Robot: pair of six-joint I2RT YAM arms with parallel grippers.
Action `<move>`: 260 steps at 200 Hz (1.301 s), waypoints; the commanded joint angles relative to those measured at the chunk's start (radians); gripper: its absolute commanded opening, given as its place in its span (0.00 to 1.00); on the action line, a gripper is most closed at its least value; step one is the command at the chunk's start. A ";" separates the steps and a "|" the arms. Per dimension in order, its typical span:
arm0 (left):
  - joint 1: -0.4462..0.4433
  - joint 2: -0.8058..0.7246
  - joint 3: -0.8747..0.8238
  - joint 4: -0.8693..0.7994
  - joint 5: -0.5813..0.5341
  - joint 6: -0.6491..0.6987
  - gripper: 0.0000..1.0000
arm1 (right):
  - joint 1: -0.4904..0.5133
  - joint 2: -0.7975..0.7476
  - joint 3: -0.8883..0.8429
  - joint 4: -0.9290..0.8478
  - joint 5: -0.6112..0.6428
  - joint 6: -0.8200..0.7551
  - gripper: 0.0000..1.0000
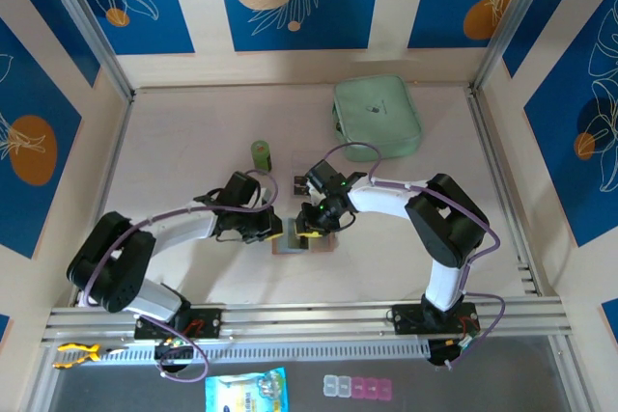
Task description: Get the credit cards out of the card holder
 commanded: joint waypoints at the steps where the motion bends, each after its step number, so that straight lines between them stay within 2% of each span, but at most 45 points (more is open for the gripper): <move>1: 0.006 -0.028 0.027 -0.040 -0.007 0.023 0.09 | -0.005 -0.016 -0.003 0.003 -0.006 -0.017 0.27; 32: 0.006 -0.035 0.028 -0.045 -0.014 0.021 0.15 | -0.006 -0.015 -0.001 0.009 -0.008 -0.022 0.27; 115: -0.032 -0.018 0.051 -0.020 -0.002 -0.003 0.10 | -0.010 -0.034 -0.015 0.031 -0.026 -0.016 0.26; 197: -0.054 0.077 0.018 0.074 0.017 -0.033 0.06 | -0.049 -0.113 -0.066 0.047 -0.044 0.008 0.26; 260: -0.052 0.094 0.010 0.010 -0.049 0.014 0.03 | -0.067 -0.088 -0.090 0.050 -0.075 0.025 0.26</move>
